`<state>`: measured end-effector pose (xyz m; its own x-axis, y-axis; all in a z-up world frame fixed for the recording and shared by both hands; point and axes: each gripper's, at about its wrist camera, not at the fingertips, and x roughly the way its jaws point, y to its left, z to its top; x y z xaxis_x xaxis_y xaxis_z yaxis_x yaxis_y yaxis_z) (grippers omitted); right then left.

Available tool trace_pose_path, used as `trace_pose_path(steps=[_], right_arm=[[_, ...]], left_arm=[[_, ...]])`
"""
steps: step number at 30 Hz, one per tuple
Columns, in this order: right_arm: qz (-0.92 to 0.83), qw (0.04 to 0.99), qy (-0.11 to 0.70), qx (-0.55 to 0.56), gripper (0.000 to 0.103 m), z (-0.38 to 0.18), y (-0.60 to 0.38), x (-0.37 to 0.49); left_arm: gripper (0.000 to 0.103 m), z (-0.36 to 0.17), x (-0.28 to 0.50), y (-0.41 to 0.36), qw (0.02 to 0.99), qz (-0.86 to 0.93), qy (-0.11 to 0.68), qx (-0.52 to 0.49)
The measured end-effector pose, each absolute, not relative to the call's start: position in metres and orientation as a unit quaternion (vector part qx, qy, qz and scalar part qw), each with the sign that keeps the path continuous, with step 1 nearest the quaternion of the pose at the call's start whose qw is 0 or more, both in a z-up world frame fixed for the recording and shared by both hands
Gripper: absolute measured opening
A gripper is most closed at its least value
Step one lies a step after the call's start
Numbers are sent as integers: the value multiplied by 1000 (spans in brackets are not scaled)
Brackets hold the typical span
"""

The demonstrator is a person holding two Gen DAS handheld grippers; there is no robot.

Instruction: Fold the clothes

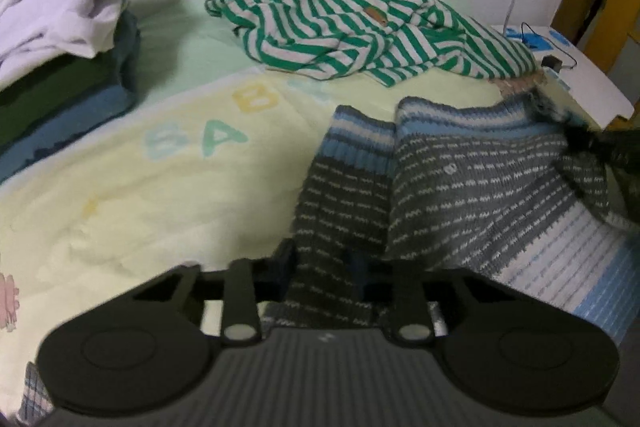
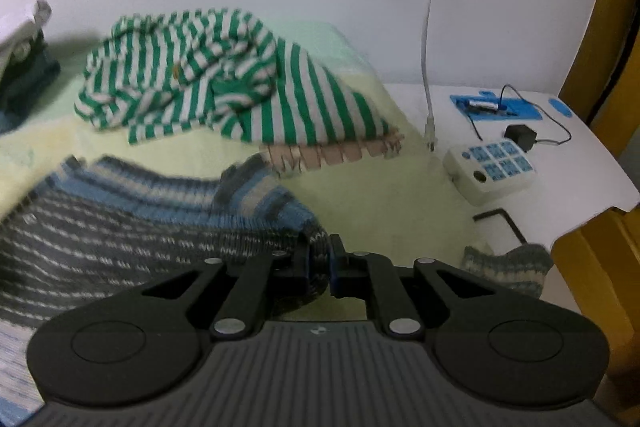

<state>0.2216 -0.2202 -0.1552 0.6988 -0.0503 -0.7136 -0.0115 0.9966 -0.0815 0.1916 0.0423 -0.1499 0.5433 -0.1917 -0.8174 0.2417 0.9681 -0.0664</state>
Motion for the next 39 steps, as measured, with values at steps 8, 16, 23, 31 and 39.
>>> trace_pose_path(steps=[8,16,23,31,39], right_arm=[[-10,917,398,-32,47,-155,-216,237],[16,921,388,-23,9,-145,-208,244],[61,939,336,31,8,-99,-186,261],[64,940,336,15,7,-114,-133,301],[40,928,370,-32,31,-145,-135,306]], left_arm=[[1,-141,189,64,891,-94,444,-5],[1,-109,163,83,916,-44,399,-20],[1,-78,147,123,928,3,371,-42],[1,-98,152,152,917,66,391,-40],[16,-134,138,145,900,69,430,-25]])
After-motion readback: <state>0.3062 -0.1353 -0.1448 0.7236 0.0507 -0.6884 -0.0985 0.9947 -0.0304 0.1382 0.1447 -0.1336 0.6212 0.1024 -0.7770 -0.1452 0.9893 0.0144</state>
